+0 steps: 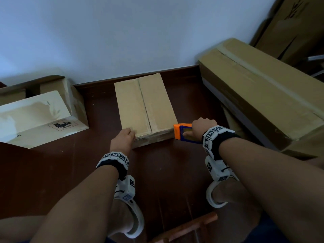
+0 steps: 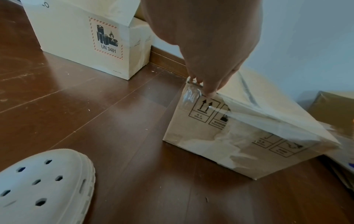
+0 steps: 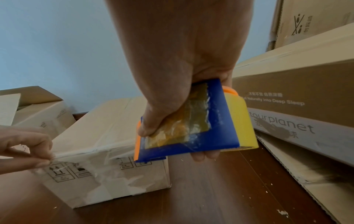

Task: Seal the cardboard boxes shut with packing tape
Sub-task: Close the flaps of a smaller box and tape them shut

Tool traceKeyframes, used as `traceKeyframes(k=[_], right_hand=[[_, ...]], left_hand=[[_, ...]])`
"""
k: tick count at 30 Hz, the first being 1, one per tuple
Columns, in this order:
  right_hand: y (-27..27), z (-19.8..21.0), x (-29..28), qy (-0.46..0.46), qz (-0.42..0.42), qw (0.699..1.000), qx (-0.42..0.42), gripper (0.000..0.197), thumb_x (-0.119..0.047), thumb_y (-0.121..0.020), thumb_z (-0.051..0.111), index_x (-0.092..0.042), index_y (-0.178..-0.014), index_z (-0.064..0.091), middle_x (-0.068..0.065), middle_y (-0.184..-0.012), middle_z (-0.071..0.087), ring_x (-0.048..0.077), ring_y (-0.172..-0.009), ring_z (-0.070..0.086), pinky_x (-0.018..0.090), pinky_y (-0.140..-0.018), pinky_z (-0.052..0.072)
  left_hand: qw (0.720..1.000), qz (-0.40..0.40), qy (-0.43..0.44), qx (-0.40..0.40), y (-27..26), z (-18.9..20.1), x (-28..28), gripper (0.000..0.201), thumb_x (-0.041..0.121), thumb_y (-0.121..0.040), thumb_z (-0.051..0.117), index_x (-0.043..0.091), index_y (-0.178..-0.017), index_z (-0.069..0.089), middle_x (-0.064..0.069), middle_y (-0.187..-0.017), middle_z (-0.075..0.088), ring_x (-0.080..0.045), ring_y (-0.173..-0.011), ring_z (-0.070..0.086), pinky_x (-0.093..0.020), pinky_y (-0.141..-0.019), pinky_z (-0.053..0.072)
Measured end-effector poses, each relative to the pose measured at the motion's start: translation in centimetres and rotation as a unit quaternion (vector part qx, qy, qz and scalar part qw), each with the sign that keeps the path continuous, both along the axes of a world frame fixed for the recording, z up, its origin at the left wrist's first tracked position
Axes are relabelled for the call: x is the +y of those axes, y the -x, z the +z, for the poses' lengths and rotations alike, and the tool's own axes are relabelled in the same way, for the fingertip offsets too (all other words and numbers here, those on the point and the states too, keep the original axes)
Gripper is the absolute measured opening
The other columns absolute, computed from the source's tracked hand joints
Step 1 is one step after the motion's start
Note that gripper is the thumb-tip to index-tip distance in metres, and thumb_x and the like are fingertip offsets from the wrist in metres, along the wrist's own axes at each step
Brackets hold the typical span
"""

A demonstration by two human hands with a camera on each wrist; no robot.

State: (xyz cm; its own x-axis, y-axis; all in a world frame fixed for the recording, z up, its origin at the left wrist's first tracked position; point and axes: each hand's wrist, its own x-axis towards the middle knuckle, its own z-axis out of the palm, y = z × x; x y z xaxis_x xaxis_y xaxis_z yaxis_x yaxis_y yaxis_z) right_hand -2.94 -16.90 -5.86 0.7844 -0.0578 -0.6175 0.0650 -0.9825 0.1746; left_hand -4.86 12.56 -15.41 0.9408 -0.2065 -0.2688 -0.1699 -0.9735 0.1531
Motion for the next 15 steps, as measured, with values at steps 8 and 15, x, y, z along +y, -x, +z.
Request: traceKeyframes(k=[8, 15], right_hand=[[-0.2, 0.2, -0.4, 0.003, -0.023, 1.0, -0.003, 0.057, -0.07, -0.085, 0.046, -0.016, -0.068, 0.049, 0.001, -0.072, 0.054, 0.018, -0.061, 0.052, 0.029, -0.062, 0.042], [0.2, -0.2, 1.3, -0.013, -0.011, 1.0, -0.006, 0.057, -0.069, -0.087, 0.044, -0.016, -0.067, 0.047, 0.002, -0.073, 0.053, 0.02, -0.067, 0.053, 0.03, -0.064, 0.041]], left_hand=[[0.998, -0.034, -0.054, 0.02, 0.0, 0.9, -1.4, 0.032, 0.005, -0.088, 0.055, 0.017, -0.116, 0.048, -0.002, -0.12, 0.042, -0.019, -0.115, 0.041, -0.033, -0.063, 0.043], [0.999, -0.027, -0.033, 0.017, -0.9, 0.8, 1.8, 0.026, 0.008, -0.086, 0.057, 0.016, -0.11, 0.051, -0.005, -0.115, 0.043, -0.022, -0.112, 0.043, -0.039, -0.066, 0.047]])
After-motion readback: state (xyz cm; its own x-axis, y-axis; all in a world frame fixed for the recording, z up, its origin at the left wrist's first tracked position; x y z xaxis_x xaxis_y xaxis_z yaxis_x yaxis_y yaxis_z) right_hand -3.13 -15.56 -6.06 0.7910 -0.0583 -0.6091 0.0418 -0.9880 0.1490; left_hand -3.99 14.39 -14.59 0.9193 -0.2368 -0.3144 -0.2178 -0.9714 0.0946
